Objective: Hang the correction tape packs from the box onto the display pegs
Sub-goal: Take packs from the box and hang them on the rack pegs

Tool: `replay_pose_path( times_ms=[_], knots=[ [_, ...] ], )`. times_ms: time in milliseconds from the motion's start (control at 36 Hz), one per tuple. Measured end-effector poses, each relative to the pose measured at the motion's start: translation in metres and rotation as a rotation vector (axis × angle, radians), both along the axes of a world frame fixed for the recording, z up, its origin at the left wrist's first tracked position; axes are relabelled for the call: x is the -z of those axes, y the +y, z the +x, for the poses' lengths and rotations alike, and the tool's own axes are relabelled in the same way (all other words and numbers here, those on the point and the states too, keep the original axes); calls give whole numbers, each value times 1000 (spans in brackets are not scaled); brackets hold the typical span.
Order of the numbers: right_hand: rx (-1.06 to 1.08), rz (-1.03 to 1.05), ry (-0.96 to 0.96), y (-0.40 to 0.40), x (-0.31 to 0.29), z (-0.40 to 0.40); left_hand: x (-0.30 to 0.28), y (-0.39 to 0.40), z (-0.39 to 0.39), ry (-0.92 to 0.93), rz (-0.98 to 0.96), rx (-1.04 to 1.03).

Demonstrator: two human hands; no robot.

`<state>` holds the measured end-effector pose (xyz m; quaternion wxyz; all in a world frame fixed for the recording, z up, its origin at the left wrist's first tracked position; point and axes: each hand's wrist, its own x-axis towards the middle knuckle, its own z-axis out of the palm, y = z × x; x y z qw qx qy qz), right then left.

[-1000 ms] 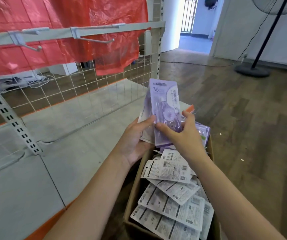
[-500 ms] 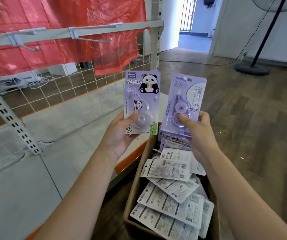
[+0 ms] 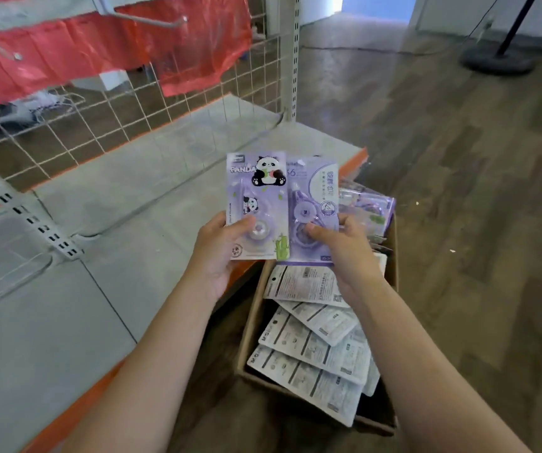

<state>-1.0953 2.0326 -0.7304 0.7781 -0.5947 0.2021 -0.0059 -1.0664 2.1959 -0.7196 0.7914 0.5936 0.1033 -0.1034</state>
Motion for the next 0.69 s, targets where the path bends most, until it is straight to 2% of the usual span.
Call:
replay_pose_path(
  times_ms=[111,250,500,694],
  knots=[
    [25,60,96,13,-8,-11,-7,8,-11,104,105,-42],
    [-19,64,166,10,-56,-12,-62,13,-15,179,124,-10],
    [-74,0,234,-14,-197,-25,-201,-10,-28,266,164,6],
    [-106,-40,265,-41,-326,-29,-330,-35,-35,255,191,22]
  ],
)
